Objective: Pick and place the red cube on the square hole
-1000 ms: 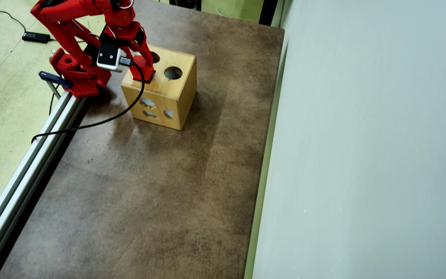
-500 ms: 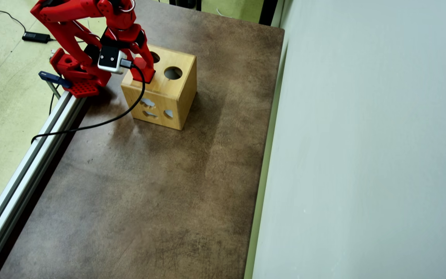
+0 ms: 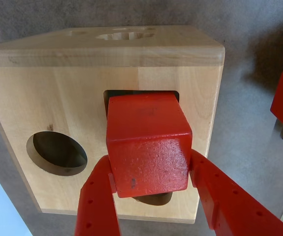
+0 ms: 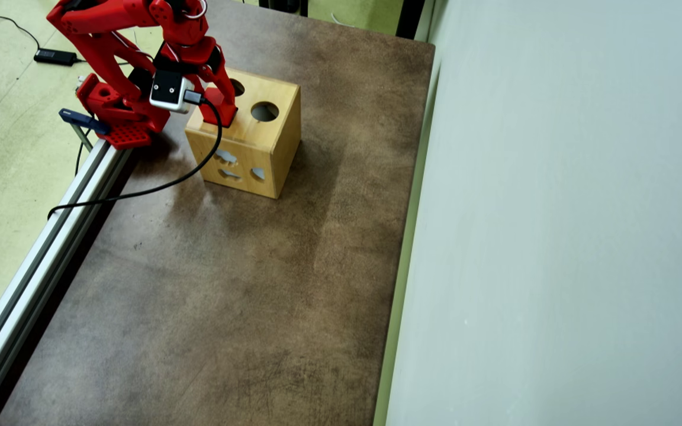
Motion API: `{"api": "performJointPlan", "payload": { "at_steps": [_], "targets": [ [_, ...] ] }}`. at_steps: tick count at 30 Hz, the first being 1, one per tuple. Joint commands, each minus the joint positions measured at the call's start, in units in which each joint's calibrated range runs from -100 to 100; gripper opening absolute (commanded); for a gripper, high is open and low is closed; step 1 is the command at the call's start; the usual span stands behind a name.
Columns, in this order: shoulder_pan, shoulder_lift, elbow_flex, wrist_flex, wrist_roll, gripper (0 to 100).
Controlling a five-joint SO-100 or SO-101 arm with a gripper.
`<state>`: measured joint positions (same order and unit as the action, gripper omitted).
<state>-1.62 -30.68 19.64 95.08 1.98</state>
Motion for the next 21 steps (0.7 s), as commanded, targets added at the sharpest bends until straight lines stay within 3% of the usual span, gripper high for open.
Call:
{"api": "performJointPlan", "payload": {
  "at_steps": [1, 14, 17, 21],
  "targets": [
    [0.21, -0.45, -0.14, 0.5, 0.2, 2],
    [0.28, -0.53, -0.5, -0.06, -0.2, 4],
    [0.58, -0.53, -0.68, -0.06, -0.2, 16],
    [4.07, -1.55, -0.41, 0.98, -0.2, 47]
  ]
}}
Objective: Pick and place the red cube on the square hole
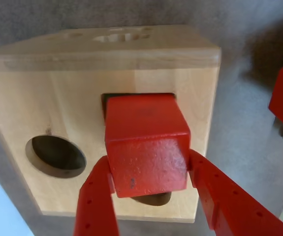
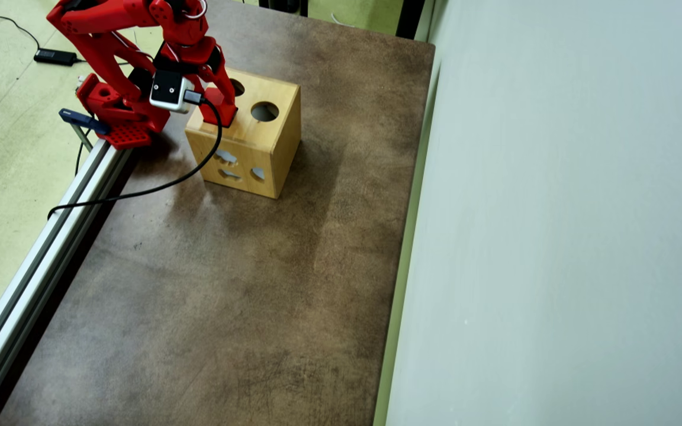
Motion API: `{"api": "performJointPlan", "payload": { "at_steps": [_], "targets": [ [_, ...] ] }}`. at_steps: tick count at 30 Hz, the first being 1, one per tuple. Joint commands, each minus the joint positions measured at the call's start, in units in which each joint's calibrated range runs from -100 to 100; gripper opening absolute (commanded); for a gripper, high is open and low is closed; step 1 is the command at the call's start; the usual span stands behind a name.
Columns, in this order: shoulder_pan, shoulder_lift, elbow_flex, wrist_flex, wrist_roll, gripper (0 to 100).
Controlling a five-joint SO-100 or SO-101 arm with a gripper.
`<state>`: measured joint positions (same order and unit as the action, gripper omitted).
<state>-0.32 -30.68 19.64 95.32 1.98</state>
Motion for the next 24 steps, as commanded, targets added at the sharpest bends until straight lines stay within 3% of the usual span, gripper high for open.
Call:
{"api": "performJointPlan", "payload": {
  "at_steps": [1, 4, 7, 24],
  "targets": [
    [2.78, -1.64, -0.41, 0.74, -0.2, 55],
    [3.15, -1.72, -0.32, 0.74, -0.2, 79],
    [3.15, -0.96, -0.32, 0.74, -0.2, 95],
    [2.85, -0.96, -0.23, 0.74, 0.05, 94]
  ]
}}
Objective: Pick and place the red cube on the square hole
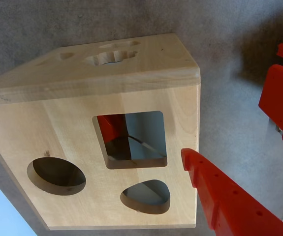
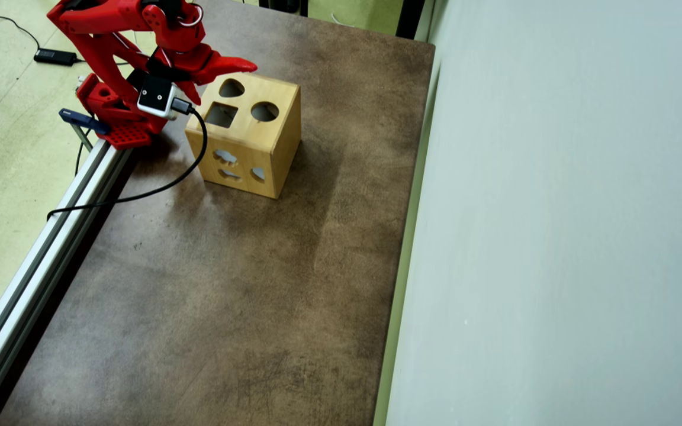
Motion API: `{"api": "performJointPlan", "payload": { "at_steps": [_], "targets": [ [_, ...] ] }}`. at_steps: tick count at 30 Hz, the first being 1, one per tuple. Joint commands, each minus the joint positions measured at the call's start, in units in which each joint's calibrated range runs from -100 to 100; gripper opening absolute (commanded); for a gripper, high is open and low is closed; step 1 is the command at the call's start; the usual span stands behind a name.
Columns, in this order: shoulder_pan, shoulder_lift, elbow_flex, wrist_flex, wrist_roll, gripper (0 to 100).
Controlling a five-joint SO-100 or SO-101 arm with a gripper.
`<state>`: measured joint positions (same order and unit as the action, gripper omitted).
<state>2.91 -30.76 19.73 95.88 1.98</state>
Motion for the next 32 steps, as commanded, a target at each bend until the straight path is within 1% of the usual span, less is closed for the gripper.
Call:
{"api": "performJointPlan", "payload": {
  "at_steps": [1, 24, 27, 32],
  "targets": [
    [-0.38, -0.87, -0.32, 0.18, 0.1, 94],
    [-0.38, -1.89, -1.39, 0.26, 0.24, 94],
    [-0.38, -5.37, -1.39, 0.26, 0.29, 94],
    [-0.46, -18.71, -1.3, 0.26, 0.24, 94]
  ]
}}
